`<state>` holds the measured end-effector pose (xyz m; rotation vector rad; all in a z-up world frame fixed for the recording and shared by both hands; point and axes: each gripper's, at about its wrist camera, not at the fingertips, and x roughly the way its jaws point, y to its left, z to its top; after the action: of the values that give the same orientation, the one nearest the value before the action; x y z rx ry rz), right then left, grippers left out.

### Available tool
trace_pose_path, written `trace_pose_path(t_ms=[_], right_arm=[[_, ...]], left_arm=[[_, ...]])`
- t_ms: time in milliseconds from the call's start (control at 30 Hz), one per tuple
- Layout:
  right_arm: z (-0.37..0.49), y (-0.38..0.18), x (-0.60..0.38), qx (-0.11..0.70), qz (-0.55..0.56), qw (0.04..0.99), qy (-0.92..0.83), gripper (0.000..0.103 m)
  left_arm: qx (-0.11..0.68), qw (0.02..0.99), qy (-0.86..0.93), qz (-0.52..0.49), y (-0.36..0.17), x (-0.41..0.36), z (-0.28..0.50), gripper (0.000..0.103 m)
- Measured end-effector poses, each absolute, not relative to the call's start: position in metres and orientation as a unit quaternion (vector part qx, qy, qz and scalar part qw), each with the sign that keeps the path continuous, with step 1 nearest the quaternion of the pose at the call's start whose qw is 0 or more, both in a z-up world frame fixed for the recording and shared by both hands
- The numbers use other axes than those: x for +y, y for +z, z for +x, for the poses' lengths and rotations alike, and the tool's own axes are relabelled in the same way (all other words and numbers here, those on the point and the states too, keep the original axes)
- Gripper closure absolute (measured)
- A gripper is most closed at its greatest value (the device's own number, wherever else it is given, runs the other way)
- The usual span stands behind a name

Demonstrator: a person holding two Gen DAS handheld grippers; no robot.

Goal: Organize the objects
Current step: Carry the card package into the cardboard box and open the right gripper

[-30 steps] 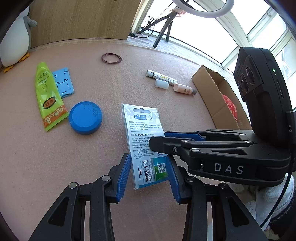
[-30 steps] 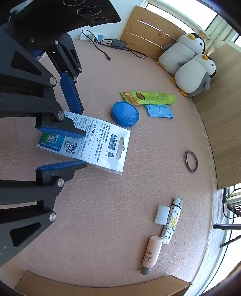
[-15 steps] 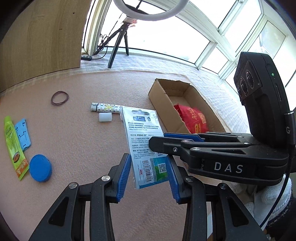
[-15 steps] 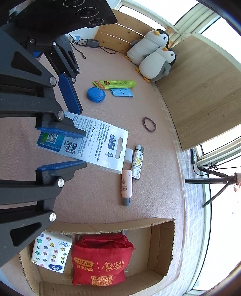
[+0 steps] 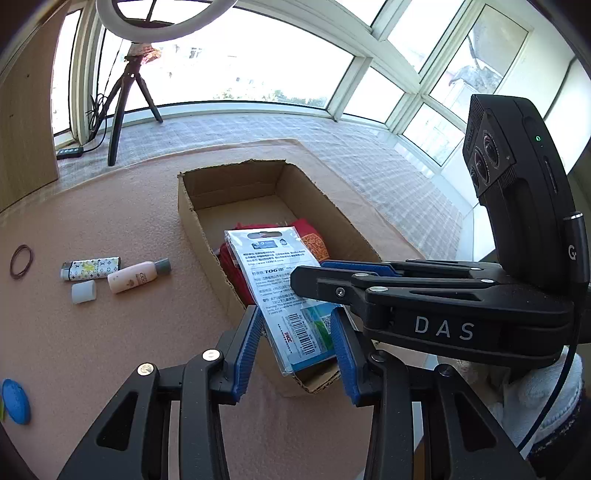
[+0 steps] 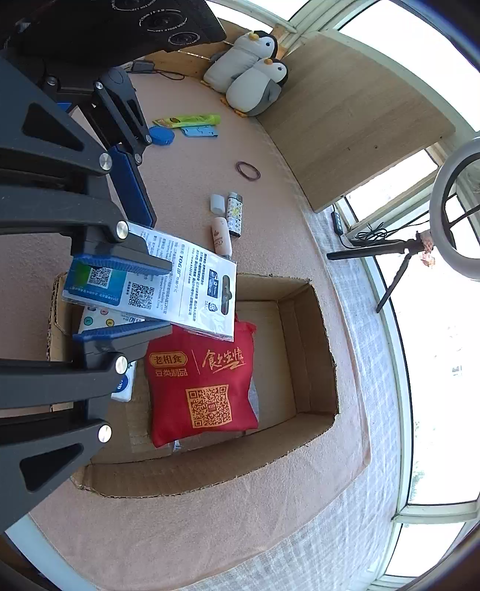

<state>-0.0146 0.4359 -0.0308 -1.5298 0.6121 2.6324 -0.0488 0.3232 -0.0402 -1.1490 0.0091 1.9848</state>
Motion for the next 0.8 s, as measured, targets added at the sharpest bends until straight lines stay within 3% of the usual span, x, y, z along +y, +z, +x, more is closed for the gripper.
trace_pose_path(t_ms=[400,467,533,800], right_arm=[[-0.007,-0.030,0.461,0.187,-0.487,0.052,0.851,0.079],[-0.008,-0.030,0.460,0.177,-0.489,0.064,0.852,0.061],[-0.007,-0.029,0.460,0.180,-0.481,0.065,0.855,0.053],[-0.016,-0.026,0.439,0.171,-0.481,0.051,0.859,0.052]], left_arm=[[0.017,0.425,0.780,-0.459,-0.042,0.356,-0.048,0.059],[0.019,0.417,0.784,-0.459,-0.041,0.352,-0.048,0.053],[0.017,0.410,0.789,-0.458,-0.040,0.346,-0.050,0.048],[0.003,0.381,0.803,-0.458,-0.038,0.307,-0.058,0.048]])
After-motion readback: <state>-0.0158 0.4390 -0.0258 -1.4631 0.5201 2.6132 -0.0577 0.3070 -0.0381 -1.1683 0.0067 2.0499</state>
